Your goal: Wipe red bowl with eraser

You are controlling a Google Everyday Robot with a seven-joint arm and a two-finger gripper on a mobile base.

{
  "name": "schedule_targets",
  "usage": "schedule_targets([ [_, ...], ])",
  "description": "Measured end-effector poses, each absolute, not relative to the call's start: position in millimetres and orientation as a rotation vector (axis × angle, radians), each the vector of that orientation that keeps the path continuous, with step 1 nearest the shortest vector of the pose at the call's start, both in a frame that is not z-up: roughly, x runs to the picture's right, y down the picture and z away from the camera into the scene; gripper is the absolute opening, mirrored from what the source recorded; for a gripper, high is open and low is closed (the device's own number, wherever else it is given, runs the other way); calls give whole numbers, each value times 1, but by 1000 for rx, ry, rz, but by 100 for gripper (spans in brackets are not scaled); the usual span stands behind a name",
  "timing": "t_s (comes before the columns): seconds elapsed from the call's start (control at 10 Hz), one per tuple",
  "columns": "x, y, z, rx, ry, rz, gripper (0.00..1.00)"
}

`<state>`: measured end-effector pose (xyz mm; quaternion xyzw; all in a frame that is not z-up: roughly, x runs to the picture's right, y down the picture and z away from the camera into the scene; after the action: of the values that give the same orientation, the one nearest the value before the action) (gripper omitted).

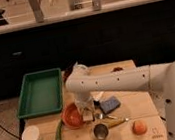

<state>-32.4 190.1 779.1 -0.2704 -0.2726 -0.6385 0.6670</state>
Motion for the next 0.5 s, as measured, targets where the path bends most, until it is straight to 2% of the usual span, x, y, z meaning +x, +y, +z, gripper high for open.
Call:
schedule_targets([
  [0.5,-81,160,789,-595,-622,-1487,0],
])
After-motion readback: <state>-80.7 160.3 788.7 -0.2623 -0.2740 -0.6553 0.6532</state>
